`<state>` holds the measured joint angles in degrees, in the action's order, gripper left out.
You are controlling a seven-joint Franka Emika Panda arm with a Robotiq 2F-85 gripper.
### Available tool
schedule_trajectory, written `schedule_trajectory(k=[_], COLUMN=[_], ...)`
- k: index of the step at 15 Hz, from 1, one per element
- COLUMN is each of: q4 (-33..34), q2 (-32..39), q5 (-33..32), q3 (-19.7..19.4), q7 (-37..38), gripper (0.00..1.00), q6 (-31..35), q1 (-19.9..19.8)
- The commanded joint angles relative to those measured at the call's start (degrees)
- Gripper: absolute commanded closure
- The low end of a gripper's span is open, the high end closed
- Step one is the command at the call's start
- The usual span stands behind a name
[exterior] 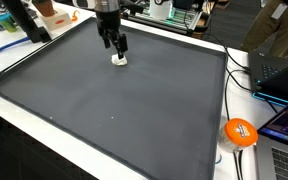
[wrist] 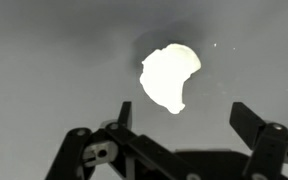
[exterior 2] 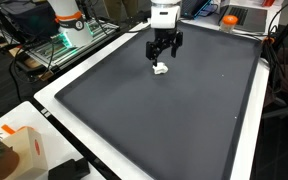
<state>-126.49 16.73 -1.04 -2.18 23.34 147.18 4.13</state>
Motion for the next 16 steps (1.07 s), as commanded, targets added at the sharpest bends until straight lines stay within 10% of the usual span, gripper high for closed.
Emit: schedule_trajectory(k=[1, 13, 16], q4=[-4.05, -18.81, -17.48], q2=[-1.34, -4.76, -3.24], q5=[-0.85, -10.73, -8.72], q3=[-0.62, -11.7, -8.87], q7=[-0.21, 11.5, 9.65], gripper=[0.0, 0.0, 0.0], q6=[5.44, 35.38, 36.02], q1=[0.69, 10.1, 8.08])
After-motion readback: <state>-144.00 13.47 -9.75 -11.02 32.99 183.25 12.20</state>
